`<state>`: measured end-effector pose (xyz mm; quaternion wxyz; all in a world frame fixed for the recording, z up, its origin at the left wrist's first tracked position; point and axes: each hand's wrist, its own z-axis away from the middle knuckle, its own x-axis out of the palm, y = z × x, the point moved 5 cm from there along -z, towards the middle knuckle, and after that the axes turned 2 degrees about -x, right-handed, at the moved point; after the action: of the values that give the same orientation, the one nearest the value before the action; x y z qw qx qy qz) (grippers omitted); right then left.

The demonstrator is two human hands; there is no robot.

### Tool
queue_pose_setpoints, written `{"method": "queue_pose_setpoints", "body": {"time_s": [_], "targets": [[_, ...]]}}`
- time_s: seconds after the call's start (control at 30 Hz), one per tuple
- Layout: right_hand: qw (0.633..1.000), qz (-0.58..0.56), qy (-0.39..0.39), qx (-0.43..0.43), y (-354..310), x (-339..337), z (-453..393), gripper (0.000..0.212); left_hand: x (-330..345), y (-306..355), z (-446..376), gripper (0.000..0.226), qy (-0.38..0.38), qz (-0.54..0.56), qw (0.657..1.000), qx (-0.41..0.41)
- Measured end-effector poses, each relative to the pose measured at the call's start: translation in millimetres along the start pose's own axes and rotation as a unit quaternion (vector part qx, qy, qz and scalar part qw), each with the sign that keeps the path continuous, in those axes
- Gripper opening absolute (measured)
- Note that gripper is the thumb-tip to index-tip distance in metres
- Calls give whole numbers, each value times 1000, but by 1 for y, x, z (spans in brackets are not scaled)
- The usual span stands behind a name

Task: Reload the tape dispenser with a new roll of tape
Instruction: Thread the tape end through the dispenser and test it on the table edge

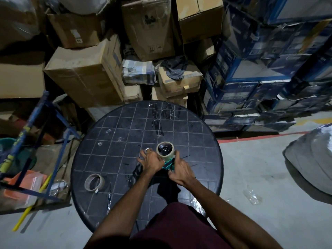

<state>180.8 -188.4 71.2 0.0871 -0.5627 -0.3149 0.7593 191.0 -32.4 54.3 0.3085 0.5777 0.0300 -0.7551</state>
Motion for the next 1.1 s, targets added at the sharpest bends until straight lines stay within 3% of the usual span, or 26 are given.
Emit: {"method": "queue_pose_setpoints", "body": {"time_s": [0.17, 0.33, 0.5, 0.63, 0.93, 1.1], "targets": [[997, 58, -43, -2, 0, 3, 2, 83, 5, -5, -1, 28, 12, 5, 999, 34], [996, 81, -32, 24, -2, 7, 4, 90, 4, -5, 5, 18, 27, 25, 998, 57], [993, 114, -30, 26, -2, 13, 7, 77, -3, -2, 16, 34, 53, 85, 990, 95], [993, 113, -29, 21, 1, 11, 8, 79, -9, -2, 24, 38, 69, 139, 981, 116], [989, 141, -33, 14, -1, 6, 9, 71, -17, 5, 28, 59, 45, 67, 984, 156], [988, 146, -40, 14, -4, 7, 8, 72, -28, 10, 36, 58, 42, 78, 982, 165]]}}
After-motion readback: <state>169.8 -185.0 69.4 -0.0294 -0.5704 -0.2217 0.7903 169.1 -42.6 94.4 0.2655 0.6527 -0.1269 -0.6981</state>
